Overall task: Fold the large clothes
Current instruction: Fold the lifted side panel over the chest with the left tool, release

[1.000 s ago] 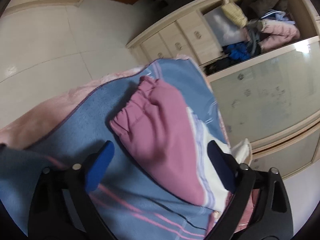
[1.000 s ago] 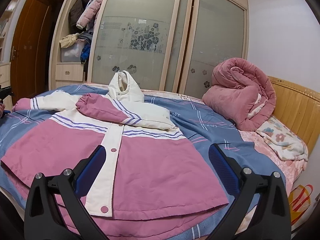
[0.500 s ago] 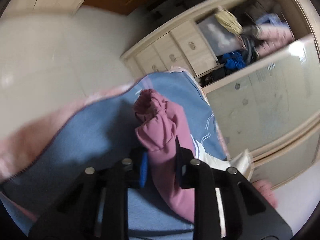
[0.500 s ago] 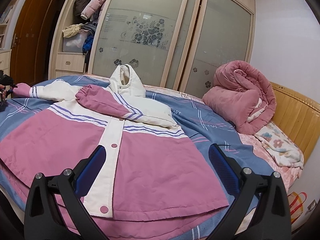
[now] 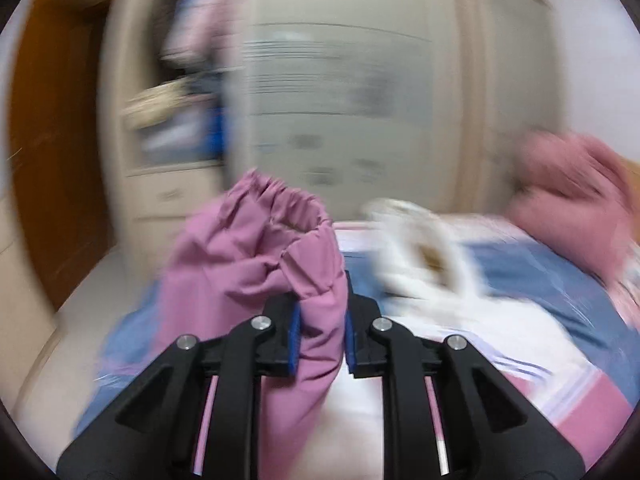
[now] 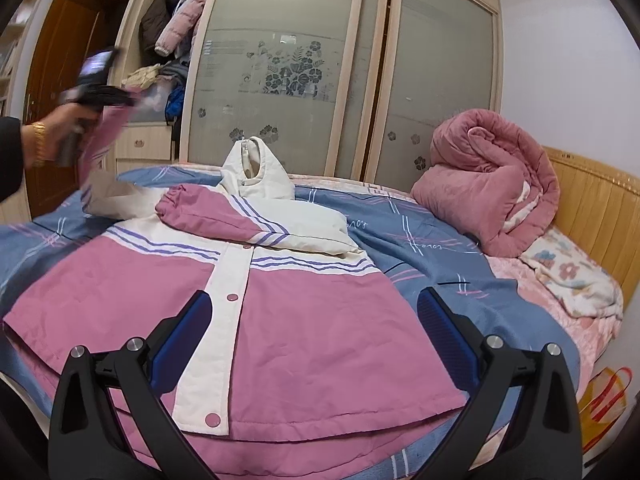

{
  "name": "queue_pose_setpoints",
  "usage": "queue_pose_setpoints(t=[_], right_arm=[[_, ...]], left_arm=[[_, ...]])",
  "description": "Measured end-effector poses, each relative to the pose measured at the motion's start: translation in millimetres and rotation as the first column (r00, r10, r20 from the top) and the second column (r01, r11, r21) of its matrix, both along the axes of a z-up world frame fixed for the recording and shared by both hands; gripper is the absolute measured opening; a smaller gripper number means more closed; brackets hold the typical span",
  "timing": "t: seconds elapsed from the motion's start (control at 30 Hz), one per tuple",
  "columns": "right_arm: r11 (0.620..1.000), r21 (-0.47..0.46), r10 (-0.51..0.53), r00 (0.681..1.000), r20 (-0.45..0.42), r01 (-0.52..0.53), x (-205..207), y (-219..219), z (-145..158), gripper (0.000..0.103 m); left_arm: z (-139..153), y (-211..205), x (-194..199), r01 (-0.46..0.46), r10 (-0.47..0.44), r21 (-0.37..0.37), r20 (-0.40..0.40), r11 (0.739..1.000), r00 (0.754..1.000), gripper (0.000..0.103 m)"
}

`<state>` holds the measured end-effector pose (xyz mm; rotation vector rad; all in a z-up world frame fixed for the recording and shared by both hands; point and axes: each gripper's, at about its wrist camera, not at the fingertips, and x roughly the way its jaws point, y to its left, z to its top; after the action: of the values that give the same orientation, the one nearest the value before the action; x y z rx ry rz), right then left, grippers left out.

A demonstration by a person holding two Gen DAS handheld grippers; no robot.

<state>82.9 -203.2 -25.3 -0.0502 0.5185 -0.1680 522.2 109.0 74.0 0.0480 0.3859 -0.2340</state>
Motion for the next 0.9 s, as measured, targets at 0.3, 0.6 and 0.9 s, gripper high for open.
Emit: queue_pose_setpoints(t=[0.3, 0.6, 0.9], right_arm=[[0.998, 0.058, 0.016, 1.000, 0.022, -0.017, -8.5, -10.0, 5.2, 0.102], [0.990, 0.143, 0.012, 0.999, 0.035, -0.017, -14.0, -31.1, 8.3, 0.102], [0.988, 0.137, 0.065, 0.996, 0.059, -0.072, -21.2, -17.9, 16.1, 0.102]], left_arm=[[-175.2, -169.9, 4.2, 0.073, -0.027, 0.108, -0.379, 0.991, 0.925, 0.101], [-107.1, -129.8, -130.5, 0.111, -0.123, -0.068, -0.209, 0.992, 0.970, 0.101], [-49.0, -82.3, -378.9, -0.032, 0.032, 0.025, 0.012, 0.999, 0.999, 0.101]])
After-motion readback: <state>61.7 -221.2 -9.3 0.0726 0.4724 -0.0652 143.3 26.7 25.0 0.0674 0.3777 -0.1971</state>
